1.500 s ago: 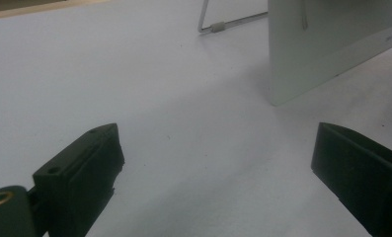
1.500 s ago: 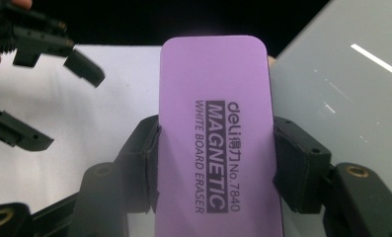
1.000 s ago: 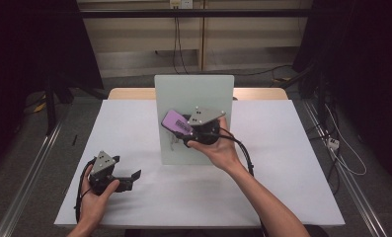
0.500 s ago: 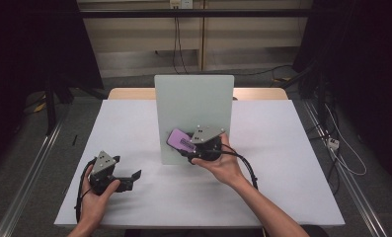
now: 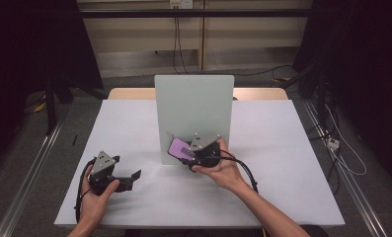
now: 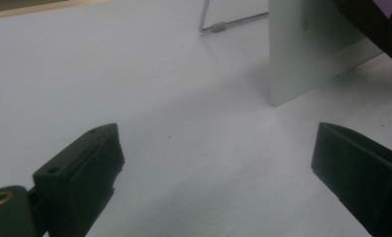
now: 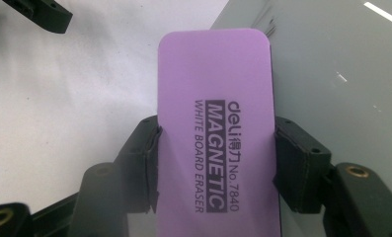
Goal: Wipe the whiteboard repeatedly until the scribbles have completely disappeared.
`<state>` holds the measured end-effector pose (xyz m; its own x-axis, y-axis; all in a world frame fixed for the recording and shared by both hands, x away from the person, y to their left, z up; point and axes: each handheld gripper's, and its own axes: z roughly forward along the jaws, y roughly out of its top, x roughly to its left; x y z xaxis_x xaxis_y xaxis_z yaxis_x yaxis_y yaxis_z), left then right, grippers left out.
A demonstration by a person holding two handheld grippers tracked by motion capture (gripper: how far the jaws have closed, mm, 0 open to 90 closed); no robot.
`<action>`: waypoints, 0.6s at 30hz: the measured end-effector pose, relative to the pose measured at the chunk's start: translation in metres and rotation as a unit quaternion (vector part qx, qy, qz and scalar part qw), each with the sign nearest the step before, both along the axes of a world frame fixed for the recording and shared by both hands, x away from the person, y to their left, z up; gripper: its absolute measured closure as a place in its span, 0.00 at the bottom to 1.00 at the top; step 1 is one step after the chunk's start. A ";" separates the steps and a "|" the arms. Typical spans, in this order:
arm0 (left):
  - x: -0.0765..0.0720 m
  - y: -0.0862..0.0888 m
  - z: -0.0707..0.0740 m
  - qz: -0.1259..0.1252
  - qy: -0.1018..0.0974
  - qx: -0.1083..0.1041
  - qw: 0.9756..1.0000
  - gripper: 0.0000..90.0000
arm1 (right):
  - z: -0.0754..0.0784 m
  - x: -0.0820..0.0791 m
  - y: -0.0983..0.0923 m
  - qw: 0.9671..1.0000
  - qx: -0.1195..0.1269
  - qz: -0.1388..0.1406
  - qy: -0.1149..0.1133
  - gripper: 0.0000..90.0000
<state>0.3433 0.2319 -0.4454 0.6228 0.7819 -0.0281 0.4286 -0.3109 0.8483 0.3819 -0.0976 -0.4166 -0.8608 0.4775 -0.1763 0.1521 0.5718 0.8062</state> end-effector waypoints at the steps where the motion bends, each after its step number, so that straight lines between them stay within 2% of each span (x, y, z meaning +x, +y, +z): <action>1: 0.000 0.000 0.000 0.002 0.000 -0.003 1.000 0.06 | 0.002 0.001 -0.001 1.000 0.004 -0.003 -0.004 0.47; 6: 0.000 -0.001 0.000 -0.001 0.000 0.000 1.000 0.06 | 0.022 0.006 -0.011 0.999 0.031 -0.021 -0.020 0.47; 11: 0.000 -0.002 0.000 -0.001 0.000 -0.002 1.000 0.06 | 0.042 0.015 -0.010 0.998 0.047 -0.031 -0.039 0.47; 14: 0.000 0.000 0.000 -0.001 0.000 -0.001 1.000 0.06 | 0.044 0.016 -0.007 0.997 0.046 -0.031 -0.045 0.47; 18: 0.000 -0.001 0.000 -0.001 0.002 -0.002 1.000 0.06 | 0.036 0.013 -0.003 0.998 0.042 -0.026 -0.042 0.47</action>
